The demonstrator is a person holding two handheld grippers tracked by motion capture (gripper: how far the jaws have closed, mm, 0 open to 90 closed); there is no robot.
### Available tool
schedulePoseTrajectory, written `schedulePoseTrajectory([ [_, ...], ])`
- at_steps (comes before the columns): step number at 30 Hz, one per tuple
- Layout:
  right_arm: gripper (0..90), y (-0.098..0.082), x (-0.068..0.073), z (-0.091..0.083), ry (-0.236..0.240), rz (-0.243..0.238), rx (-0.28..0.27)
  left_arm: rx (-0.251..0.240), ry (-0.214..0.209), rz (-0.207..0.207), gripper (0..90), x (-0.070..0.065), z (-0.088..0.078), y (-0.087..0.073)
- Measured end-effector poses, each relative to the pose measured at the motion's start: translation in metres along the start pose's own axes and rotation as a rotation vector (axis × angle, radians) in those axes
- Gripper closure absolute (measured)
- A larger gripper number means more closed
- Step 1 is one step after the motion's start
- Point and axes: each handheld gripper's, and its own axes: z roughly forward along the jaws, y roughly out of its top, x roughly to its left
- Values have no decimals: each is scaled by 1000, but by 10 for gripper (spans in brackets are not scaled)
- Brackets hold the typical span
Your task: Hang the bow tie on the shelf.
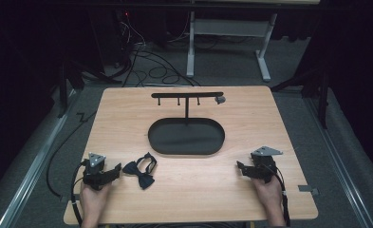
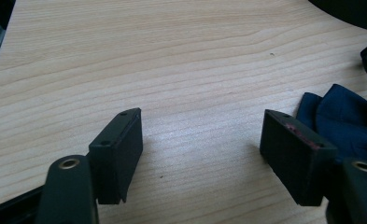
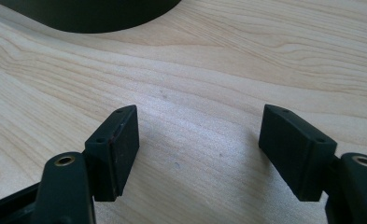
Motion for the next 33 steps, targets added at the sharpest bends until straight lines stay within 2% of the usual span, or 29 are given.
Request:
schedulePoseTrajectory([
  [5,297,0,0,0,0,-4,1,0,0,6,287,0,0,0],
  [11,299,0,0,0,-1,-6,0,-8,10,-5,338,2,-1,0],
  [14,298,0,0,0,-1,-6,0,-11,-2,-37,355,4,-2,0],
  [18,299,0,0,0,-1,-3,1,-24,-16,-36,363,5,-5,0],
  [22,298,0,0,0,-1,-5,0,-34,-42,-57,363,8,-11,1],
  [33,299,0,0,0,-1,-5,0,-57,-103,-25,396,-1,-32,18],
])
